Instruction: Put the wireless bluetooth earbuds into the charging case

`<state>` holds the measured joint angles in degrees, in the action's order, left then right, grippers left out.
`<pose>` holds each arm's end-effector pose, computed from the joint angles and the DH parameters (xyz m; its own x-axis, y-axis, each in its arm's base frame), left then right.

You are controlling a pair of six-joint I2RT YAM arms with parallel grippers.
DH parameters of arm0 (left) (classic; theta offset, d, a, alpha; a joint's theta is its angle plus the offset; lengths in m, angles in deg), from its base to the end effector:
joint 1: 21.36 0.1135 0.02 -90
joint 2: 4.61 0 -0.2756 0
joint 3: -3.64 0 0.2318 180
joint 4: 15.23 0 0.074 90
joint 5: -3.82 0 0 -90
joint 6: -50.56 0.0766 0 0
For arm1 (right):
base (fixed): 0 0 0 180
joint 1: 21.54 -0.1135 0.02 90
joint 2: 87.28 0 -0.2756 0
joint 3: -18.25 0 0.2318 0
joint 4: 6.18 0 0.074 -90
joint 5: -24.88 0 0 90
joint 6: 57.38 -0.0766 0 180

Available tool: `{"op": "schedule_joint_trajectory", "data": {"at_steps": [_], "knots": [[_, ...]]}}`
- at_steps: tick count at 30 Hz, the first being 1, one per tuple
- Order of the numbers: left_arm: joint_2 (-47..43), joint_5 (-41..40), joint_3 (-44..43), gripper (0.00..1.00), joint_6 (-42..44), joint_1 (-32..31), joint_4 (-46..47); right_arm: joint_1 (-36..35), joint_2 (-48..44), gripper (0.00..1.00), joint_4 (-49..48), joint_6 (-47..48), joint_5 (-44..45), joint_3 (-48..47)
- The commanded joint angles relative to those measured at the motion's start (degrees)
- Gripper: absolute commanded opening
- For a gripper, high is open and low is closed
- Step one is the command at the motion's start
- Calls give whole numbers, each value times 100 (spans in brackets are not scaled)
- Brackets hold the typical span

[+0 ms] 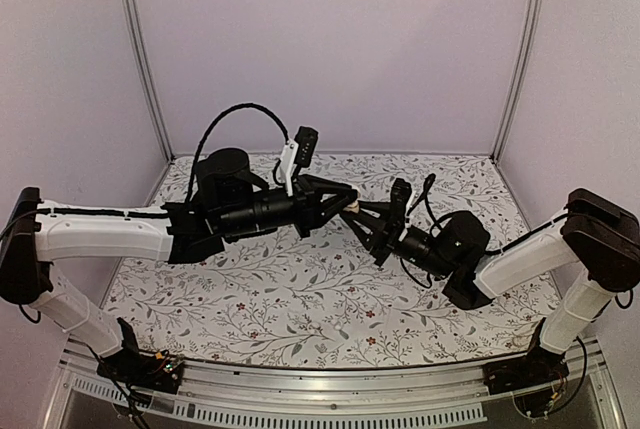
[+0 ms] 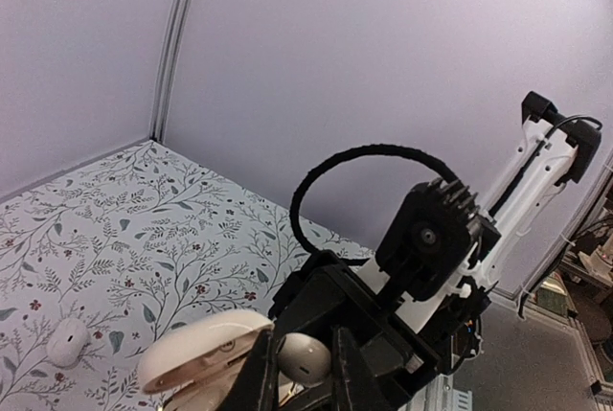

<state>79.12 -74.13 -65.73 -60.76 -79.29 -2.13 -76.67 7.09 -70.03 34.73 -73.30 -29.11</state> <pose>0.1794 -0.3164 0.3267 -0.3525 -0.1071 -0.9297 0.8710 0.3257 -0.3678 0.1868 0.2872 0.2621 0.1983 0.2208 -0.9550 -0.8833 0.4626 -0.0764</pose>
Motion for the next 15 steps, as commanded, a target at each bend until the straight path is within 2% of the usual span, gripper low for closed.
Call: {"op": "schedule_joint_trajectory", "data": {"at_steps": [1,15], "knots": [[64,-43,41,0,-36,-72,135,-58,-32,0,-271,-83,50,-141],[141,-122,1,0,-147,-70,64,-138,-83,0,-352,26,87,-117]]}}
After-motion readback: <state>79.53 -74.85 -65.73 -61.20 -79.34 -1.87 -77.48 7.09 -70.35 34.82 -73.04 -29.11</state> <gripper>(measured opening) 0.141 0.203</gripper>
